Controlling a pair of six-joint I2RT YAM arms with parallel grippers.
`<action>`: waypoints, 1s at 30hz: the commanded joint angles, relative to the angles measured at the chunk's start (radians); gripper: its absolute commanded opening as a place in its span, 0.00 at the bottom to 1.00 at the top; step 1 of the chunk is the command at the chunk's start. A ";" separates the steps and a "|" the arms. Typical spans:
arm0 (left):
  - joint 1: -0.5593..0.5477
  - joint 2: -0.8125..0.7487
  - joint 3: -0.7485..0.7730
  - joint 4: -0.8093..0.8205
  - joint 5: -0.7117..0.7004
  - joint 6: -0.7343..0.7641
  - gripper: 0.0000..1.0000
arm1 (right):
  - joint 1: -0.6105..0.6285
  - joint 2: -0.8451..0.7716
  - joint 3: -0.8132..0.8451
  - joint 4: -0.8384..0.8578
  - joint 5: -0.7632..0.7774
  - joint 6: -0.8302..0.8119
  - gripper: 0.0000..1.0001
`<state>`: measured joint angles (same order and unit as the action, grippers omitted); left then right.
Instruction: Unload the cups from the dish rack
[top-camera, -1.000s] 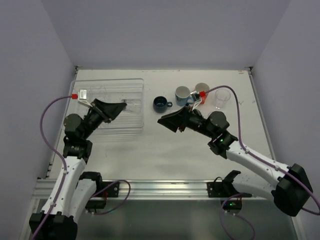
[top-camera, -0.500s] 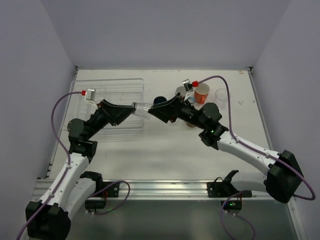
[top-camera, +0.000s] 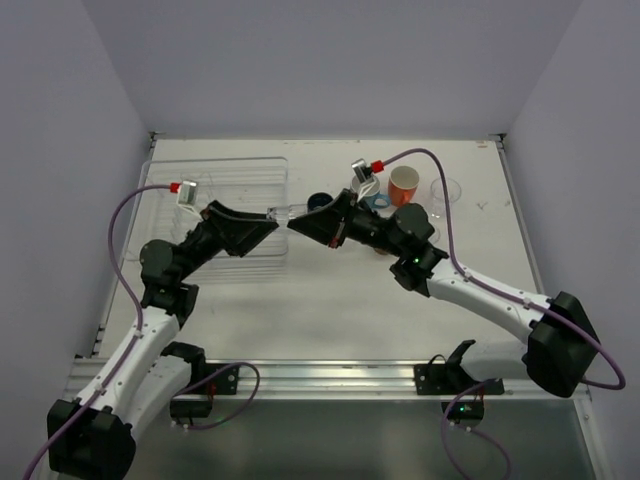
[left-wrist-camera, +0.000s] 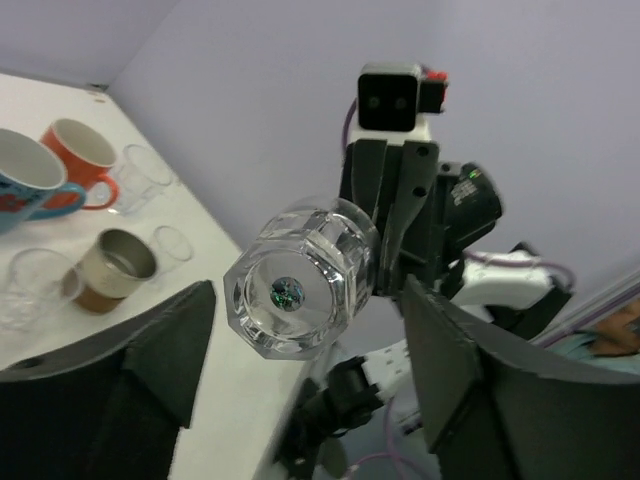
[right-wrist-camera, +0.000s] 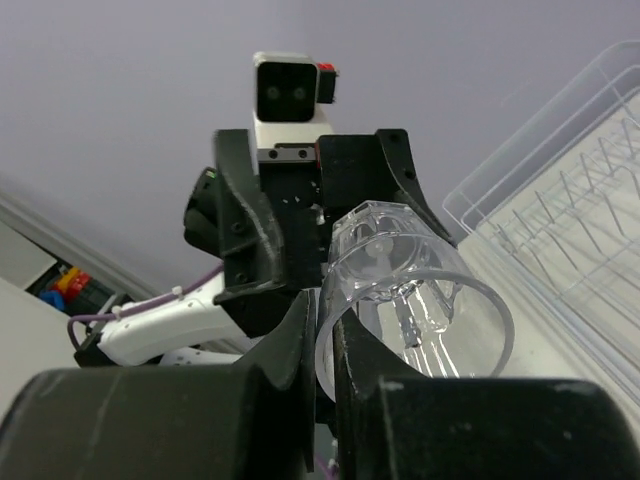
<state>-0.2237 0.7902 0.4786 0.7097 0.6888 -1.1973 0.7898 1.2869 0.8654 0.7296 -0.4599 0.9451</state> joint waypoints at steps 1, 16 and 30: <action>-0.016 -0.017 0.069 -0.126 0.025 0.156 0.89 | 0.005 -0.044 0.050 -0.083 0.076 -0.067 0.00; -0.022 -0.183 0.272 -0.931 -0.399 0.860 1.00 | -0.087 0.139 0.588 -1.390 0.546 -0.719 0.00; -0.098 -0.204 0.249 -0.974 -0.457 0.932 1.00 | -0.106 0.495 0.837 -1.601 0.670 -0.844 0.00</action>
<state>-0.3096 0.5995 0.7246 -0.2604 0.2581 -0.3027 0.6910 1.7821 1.6268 -0.8375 0.1741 0.1486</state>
